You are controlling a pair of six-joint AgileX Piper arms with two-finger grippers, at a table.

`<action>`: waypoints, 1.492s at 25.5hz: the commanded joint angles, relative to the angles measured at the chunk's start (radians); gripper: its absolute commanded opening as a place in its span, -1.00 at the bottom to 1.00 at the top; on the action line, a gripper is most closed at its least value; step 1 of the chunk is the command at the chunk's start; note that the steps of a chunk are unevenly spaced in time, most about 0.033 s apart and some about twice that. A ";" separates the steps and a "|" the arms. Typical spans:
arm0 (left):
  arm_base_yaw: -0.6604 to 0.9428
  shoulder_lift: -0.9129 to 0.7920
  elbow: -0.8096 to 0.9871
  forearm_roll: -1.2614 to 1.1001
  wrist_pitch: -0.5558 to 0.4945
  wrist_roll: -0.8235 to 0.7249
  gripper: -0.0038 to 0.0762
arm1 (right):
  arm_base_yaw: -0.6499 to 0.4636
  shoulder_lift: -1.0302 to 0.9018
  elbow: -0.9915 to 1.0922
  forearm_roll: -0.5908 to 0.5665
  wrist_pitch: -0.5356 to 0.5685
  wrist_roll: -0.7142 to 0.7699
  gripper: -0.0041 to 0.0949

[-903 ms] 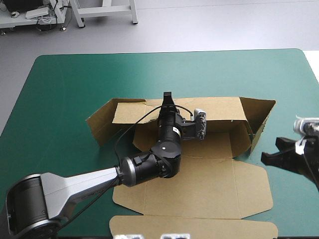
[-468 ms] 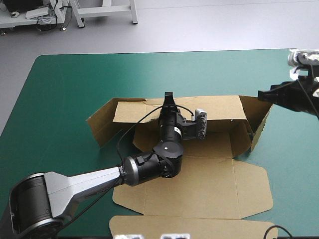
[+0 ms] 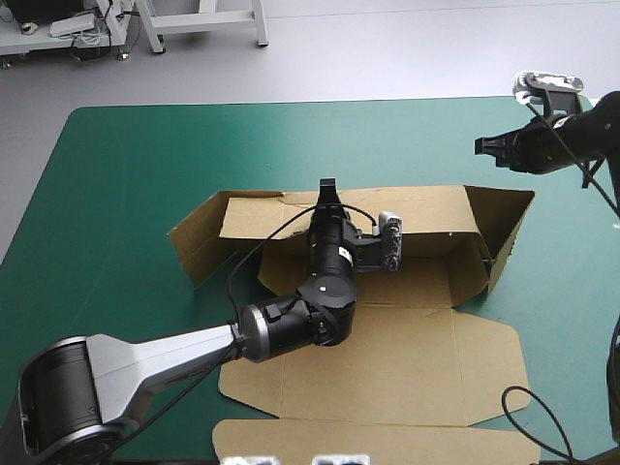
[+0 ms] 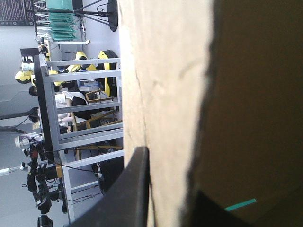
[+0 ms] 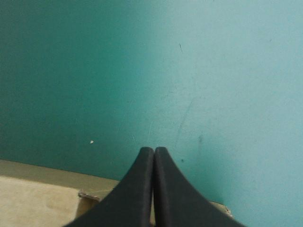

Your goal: Fold the box

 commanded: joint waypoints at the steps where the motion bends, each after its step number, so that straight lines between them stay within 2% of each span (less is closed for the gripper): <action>1: -0.010 -0.011 -0.004 -0.114 -0.048 -0.014 -0.93 | -0.001 0.009 -0.035 0.028 0.006 -0.020 -0.95; 10: -0.010 -0.011 -0.004 -0.122 -0.004 -0.018 -0.93 | -0.001 0.020 0.131 0.013 0.045 -0.044 -0.95; 18: -0.010 -0.011 -0.004 -0.148 0.002 -0.018 -0.93 | -0.001 -0.054 0.264 0.052 -0.012 -0.104 -0.95; 33: -0.010 -0.011 -0.004 -0.163 0.003 -0.018 -0.93 | -0.001 -0.378 0.639 0.283 -0.274 -0.276 -0.95; 37: -0.010 -0.011 -0.004 -0.163 0.003 -0.018 -0.93 | -0.001 -0.516 0.793 0.366 -0.382 -0.382 -0.95; 38: -0.010 -0.011 -0.004 -0.163 0.003 -0.018 -0.93 | -0.001 -0.553 0.851 0.379 -0.440 -0.431 -0.95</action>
